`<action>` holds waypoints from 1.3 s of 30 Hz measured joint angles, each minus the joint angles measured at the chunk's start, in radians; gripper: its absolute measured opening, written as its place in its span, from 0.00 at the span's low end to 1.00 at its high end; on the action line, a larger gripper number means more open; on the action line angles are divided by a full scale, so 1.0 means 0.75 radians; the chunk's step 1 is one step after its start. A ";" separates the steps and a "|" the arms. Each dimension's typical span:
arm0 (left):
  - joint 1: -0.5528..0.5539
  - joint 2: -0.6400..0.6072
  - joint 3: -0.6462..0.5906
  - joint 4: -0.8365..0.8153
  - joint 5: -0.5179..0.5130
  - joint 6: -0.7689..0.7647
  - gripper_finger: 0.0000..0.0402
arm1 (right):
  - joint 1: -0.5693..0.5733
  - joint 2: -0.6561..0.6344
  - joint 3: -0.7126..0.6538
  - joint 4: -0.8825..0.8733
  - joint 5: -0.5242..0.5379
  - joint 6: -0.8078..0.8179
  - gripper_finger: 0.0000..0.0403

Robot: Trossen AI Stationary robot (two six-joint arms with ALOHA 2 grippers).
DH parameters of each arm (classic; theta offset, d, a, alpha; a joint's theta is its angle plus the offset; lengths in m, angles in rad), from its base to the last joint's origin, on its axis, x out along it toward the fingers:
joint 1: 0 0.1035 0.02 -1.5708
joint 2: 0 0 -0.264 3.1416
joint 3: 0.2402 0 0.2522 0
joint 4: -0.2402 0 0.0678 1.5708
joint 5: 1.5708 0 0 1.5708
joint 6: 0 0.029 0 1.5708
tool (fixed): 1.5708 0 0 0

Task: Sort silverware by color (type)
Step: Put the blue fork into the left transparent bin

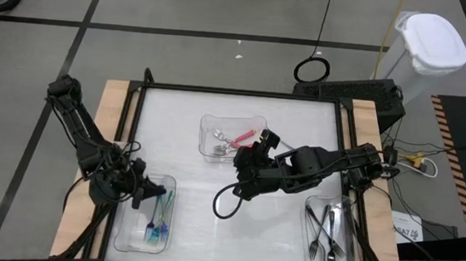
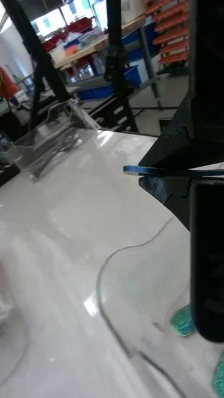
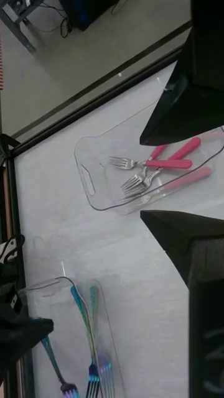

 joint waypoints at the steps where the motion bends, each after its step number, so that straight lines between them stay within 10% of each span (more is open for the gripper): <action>1: 0.000 0.000 0.000 -0.002 0.011 -0.018 0.03 | 0.000 0.000 0.000 0.000 0.000 0.000 0.43; 8: 0.000 0.001 0.000 -0.081 0.017 -0.153 0.06 | -0.002 0.000 0.000 -0.001 0.000 0.000 0.43; 20: 0.000 0.001 0.000 -0.147 0.017 -0.272 0.42 | 0.000 0.000 0.000 -0.022 -0.004 0.000 0.43; 39: 0.001 0.001 0.048 -0.282 0.081 -0.274 0.44 | 0.000 0.000 0.000 -0.182 -0.016 0.000 0.43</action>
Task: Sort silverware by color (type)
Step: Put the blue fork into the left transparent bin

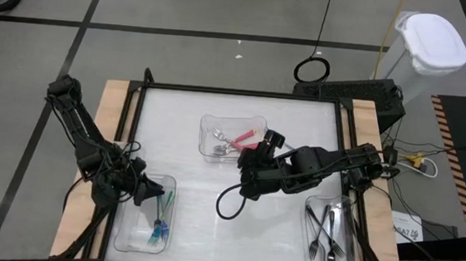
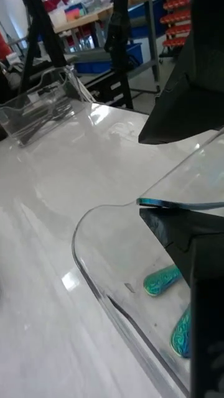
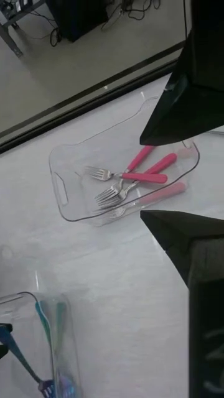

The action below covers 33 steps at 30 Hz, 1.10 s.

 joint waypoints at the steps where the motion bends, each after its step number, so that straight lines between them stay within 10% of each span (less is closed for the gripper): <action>1: -0.001 0.000 0.000 0.002 0.000 0.000 0.44 | 0.000 0.000 0.000 -0.003 0.000 0.000 0.43; 12: 0.000 -0.006 0.001 -0.036 0.075 -0.005 0.46 | 0.000 0.000 0.000 -0.054 0.001 0.000 0.43; 22: 0.001 -0.066 0.007 -0.119 0.186 -0.104 0.79 | 0.000 0.000 0.000 -0.055 0.013 0.000 0.43; 33: 0.001 -0.107 0.308 -0.556 0.274 -0.038 0.84 | 0.000 0.000 0.000 -0.094 0.013 0.037 0.43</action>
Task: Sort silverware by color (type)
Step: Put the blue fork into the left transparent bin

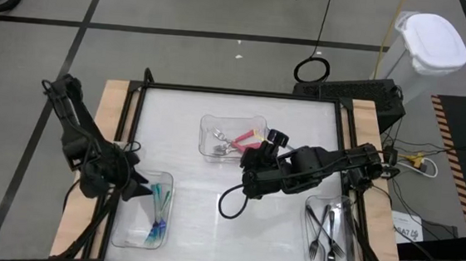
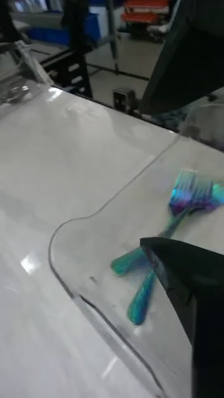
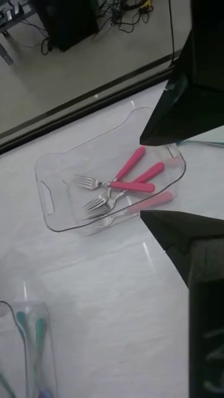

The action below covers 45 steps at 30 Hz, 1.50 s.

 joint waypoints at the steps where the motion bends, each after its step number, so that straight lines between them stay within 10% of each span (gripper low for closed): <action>1: 0.000 0.000 0.029 -0.032 0.018 0.009 0.84 | 0.000 0.000 0.000 -0.002 0.000 0.000 0.43; 11: 0.000 0.003 0.241 -0.181 0.108 0.010 0.82 | 0.000 0.000 0.000 -0.003 -0.037 -0.040 0.43; 23: 0.091 0.038 0.355 -0.169 -0.202 0.103 0.65 | -0.049 -0.056 -0.001 -0.003 -0.064 -0.177 0.43; 35: 0.213 0.131 0.354 -0.145 -0.216 0.198 0.59 | -0.274 -0.164 -0.010 0.001 -0.125 -0.375 0.43; 45: 0.265 0.145 0.354 -0.132 -0.215 0.297 0.59 | -0.332 -0.345 -0.406 0.154 -0.250 -0.295 0.43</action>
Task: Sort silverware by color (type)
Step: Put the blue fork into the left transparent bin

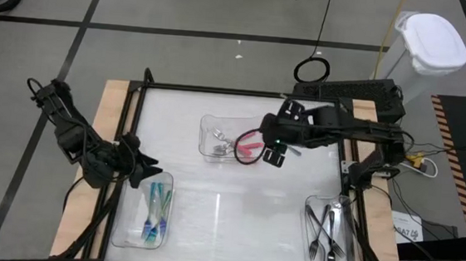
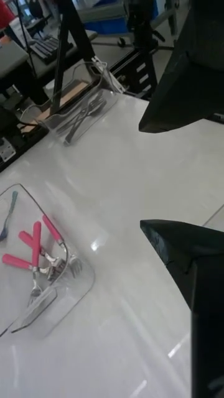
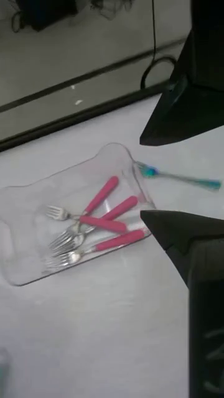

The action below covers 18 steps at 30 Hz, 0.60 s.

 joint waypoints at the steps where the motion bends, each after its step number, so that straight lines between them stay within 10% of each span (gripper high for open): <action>1: 0.003 -0.001 0.000 0.000 0.000 0.009 0.59 | 0.000 -0.036 -0.065 0.041 0.000 0.029 0.43; 18: 0.037 -0.002 -0.001 -0.001 0.102 0.026 0.59 | 0.002 -0.546 -0.992 0.487 -0.174 0.426 0.43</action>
